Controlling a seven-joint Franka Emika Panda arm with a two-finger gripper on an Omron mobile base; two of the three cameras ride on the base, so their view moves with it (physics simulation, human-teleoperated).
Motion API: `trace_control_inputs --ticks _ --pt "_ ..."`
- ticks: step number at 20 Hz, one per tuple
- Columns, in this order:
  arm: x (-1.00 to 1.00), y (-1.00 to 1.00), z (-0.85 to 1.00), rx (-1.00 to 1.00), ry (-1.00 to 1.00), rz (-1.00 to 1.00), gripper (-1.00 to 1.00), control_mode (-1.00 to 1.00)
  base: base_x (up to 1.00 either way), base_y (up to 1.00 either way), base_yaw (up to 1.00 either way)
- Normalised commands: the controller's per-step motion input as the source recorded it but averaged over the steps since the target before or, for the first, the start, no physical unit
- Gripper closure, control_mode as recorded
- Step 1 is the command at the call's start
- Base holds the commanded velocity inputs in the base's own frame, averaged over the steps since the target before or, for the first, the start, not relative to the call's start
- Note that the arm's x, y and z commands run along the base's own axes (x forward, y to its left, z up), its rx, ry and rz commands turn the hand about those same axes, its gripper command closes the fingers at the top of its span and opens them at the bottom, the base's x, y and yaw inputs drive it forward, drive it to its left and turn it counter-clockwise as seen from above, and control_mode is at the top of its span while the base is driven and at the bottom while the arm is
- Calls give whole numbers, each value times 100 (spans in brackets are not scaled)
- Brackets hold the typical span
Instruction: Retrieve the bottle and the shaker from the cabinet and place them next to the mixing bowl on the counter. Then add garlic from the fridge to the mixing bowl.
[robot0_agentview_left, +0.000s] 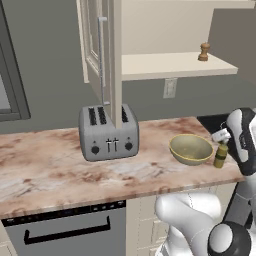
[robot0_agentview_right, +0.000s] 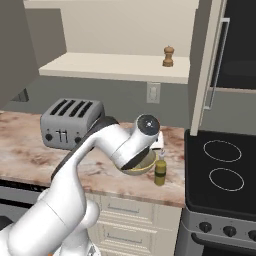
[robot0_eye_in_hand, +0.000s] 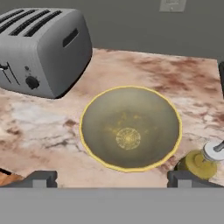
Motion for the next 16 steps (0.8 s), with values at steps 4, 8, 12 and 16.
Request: trace_control_inputs --ticks 4,8,12,16 --pt "0 46 52 -4 4 -21 -100 -100 0 0 0" --pt "0 28 60 -1 6 -27 -100 -100 0 0 0" --pt "-20 2 58 0 1 -34 -100 -100 0 0 0" --pt "-18 0 76 0 0 -34 -100 -100 0 0 0"
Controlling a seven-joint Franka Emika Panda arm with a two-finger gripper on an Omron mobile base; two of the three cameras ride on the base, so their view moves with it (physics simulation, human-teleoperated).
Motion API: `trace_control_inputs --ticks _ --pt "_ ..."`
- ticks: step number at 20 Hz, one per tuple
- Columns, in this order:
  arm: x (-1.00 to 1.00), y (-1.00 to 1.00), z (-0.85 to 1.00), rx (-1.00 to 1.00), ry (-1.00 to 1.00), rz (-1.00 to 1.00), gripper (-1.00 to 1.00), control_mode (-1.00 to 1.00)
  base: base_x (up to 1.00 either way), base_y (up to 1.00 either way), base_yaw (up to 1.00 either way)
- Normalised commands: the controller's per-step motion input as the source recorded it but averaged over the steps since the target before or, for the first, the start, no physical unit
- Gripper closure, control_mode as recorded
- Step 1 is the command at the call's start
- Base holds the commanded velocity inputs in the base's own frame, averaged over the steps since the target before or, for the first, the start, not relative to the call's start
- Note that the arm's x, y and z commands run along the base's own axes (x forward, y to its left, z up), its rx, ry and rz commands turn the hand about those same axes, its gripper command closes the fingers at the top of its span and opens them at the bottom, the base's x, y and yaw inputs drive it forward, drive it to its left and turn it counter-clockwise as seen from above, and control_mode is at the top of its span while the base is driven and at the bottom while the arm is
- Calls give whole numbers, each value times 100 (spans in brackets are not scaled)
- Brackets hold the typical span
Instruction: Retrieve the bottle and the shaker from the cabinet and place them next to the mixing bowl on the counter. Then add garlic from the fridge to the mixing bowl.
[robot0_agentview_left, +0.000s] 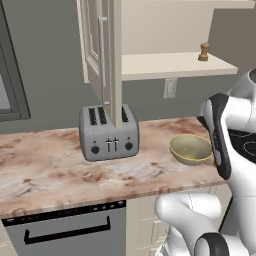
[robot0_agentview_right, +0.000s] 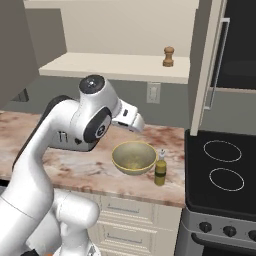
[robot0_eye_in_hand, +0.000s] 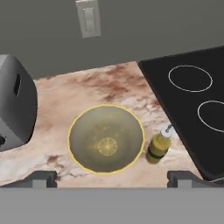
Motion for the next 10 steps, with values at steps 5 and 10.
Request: trace_control_inputs --ticks 5,10 --pt "-16 6 80 0 -11 -29 -100 -100 0 0 0" --pt "0 12 61 0 -20 -10 -100 -100 0 0 0"
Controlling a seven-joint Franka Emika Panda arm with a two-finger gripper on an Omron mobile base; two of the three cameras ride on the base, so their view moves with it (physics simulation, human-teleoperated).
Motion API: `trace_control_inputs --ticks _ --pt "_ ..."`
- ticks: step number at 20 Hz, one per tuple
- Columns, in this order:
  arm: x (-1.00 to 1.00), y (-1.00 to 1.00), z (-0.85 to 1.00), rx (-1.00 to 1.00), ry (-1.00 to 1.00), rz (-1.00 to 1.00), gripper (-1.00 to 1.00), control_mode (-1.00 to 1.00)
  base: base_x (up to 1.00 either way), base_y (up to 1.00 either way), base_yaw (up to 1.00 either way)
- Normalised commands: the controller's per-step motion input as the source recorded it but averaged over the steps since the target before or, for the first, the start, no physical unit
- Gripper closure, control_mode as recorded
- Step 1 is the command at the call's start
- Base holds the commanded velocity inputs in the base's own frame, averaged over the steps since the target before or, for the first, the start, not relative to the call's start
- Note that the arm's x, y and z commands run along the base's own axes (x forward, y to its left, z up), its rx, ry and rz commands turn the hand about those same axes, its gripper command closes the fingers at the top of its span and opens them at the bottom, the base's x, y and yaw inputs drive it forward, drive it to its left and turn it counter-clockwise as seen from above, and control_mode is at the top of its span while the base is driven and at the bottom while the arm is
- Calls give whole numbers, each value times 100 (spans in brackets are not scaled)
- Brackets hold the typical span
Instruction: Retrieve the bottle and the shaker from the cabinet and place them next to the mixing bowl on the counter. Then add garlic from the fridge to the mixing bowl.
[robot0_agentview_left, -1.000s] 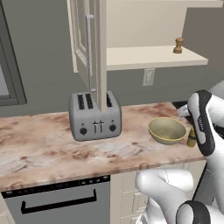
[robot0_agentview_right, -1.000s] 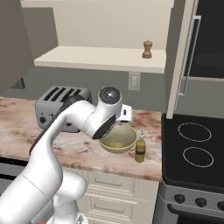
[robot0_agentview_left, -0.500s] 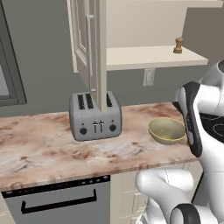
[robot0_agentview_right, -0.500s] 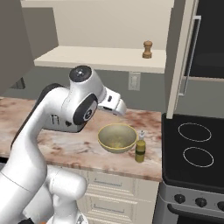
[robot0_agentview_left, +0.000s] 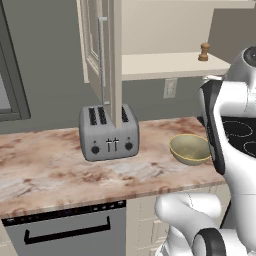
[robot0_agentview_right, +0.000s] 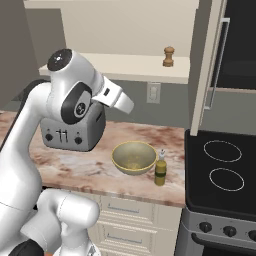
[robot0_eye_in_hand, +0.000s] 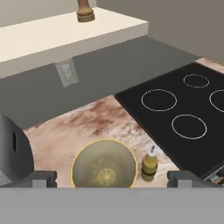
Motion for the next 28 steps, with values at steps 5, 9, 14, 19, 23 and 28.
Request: trace_control_inputs --ticks 5,9,14,19,23,28 --pt "0 0 34 0 -24 0 -100 -100 0 0 0" --pt "0 0 51 0 -26 1 -100 -100 0 0 0" --pt "-3 0 51 0 -18 2 -100 -100 0 0 0" --pt "-25 0 36 -3 -3 1 -100 -100 0 0 0" --pt "0 0 14 -11 -3 0 -100 -100 0 0 0" --pt "34 0 0 -9 9 0 -100 -100 0 0 0"
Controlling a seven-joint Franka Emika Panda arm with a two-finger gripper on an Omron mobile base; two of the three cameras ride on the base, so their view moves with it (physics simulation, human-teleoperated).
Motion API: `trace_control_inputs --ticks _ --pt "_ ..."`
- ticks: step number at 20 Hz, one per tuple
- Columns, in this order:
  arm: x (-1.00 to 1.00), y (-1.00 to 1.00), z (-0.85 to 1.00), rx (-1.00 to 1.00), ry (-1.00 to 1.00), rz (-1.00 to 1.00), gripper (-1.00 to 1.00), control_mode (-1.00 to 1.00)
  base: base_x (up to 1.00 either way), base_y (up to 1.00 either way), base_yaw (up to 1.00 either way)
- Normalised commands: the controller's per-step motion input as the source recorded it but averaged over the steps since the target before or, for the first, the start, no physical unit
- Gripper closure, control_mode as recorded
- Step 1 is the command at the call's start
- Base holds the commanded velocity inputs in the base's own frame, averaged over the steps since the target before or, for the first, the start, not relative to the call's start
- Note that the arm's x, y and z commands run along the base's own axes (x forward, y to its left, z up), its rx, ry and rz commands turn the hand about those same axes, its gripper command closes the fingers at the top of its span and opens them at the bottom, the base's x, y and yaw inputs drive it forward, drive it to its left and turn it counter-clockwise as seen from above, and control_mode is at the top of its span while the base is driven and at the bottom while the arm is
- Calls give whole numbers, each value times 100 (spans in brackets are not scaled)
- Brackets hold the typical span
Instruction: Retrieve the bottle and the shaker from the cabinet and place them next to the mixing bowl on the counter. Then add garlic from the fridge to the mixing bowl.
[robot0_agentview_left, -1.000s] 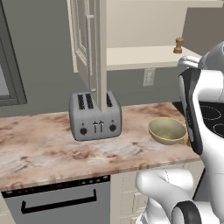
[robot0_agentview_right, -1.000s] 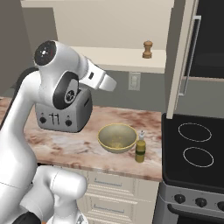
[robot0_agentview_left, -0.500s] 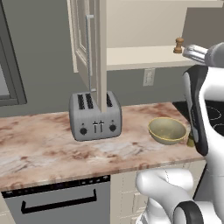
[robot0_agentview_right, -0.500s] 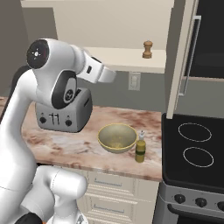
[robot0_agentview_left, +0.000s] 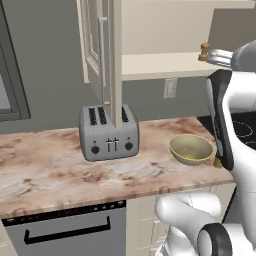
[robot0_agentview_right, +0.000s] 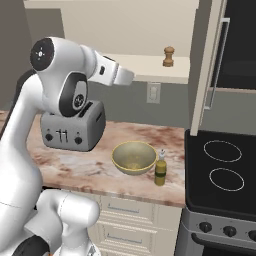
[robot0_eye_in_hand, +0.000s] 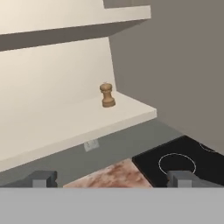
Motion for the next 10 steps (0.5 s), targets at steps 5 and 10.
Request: trace_control_inputs --ticks 5,10 --pt "43 0 0 0 3 0 -100 -100 0 0 0" --pt "36 -7 0 0 1 0 -100 -100 0 0 0"
